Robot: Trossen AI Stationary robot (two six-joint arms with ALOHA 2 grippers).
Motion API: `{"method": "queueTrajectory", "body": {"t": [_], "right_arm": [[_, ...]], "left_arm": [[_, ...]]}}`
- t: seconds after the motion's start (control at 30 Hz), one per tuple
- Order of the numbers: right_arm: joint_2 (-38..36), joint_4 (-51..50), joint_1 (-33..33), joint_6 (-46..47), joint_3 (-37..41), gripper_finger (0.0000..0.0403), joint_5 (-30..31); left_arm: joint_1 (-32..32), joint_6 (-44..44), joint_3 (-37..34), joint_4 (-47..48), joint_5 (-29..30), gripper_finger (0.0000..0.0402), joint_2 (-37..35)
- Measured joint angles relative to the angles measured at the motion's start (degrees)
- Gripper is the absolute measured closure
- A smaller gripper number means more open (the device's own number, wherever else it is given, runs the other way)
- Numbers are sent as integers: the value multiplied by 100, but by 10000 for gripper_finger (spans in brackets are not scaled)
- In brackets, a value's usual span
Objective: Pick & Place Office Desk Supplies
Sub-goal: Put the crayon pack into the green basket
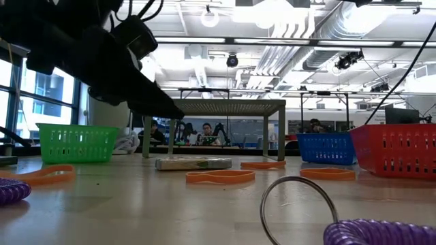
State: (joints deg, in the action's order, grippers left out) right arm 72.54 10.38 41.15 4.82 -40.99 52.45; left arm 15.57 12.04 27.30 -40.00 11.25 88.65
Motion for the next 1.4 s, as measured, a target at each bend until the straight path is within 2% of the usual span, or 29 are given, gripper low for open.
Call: {"method": "queueTrajectory", "body": {"t": [0.13,0.23,0.3,0.47,0.57,0.8,0.97,1.17,1.4], "right_arm": [[2,25,0,-8,0,176,-4],[2,40,0,-29,0,176,-7],[2,45,0,-34,0,176,-7],[2,83,0,7,0,176,-44],[2,98,0,47,0,176,-173],[2,107,0,6,0,176,-187],[2,101,0,-13,2,176,-184],[2,53,0,159,2,176,-203],[2,12,13,557,2,176,-724]], "left_arm": [[0,325,1,-121,46,66,214],[64,274,7,-284,383,66,400],[212,28,40,-362,768,66,547],[869,-368,261,-398,2407,66,847],[1165,-363,457,-395,2895,66,919],[1377,308,722,-109,3361,67,1120],[1261,486,887,-101,3639,67,1631],[1246,452,1227,-121,3716,67,2074],[1152,742,1237,69,3632,67,2084]]}}
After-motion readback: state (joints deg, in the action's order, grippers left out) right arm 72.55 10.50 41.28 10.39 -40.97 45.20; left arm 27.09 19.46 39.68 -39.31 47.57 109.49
